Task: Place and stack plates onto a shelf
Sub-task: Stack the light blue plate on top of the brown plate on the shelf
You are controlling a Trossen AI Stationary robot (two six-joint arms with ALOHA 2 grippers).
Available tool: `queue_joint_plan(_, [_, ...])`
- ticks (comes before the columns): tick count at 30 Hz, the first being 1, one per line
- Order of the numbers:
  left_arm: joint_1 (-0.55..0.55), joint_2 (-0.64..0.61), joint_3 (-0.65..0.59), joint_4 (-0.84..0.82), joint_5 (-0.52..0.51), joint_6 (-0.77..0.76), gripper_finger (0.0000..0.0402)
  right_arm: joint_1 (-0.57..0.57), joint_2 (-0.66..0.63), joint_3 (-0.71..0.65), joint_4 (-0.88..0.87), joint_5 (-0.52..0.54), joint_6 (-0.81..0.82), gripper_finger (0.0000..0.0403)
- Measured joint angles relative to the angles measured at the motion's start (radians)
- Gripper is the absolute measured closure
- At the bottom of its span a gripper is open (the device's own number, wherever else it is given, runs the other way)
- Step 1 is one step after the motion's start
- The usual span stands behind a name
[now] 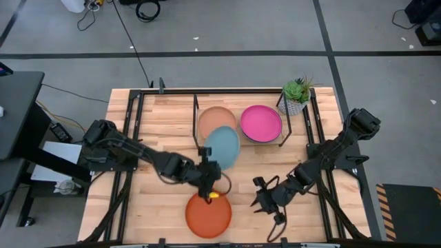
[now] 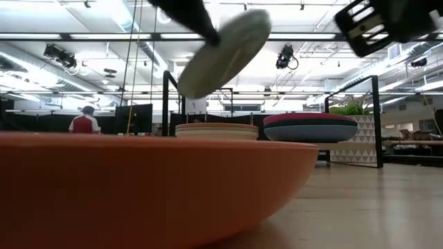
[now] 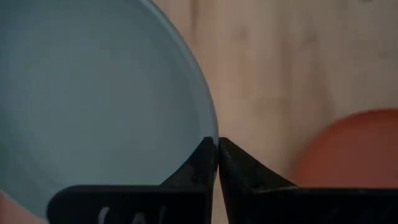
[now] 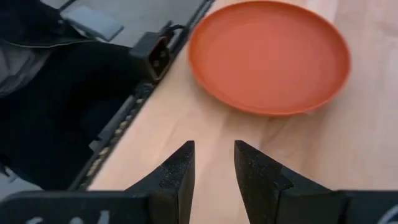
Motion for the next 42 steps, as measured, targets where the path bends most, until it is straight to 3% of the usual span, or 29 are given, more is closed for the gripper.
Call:
queue_joint_plan(14, [0.25, 0.001, -0.05, 0.037, 0.002, 0.181, 0.0382, 0.095, 0.0, 0.0, 0.04, 0.007, 0.029, 0.0284])
queue_joint_plan(21, [0.345, 0.061, -0.05, 0.028, 0.128, 0.192, 0.0382, 0.115, 0.0, 0.0, 0.039, 0.036, 0.04, 0.0284])
queue_joint_plan(32, [0.35, 0.11, -0.051, -0.012, 0.115, 0.181, 0.0377, 0.115, 0.0, 0.0, 0.032, 0.055, 0.039, 0.0284])
queue_joint_plan(42, [0.35, 0.11, 0.014, -0.081, 0.111, 0.154, 0.03, 0.115, 0.0, 0.0, 0.031, 0.056, 0.031, 0.0284])
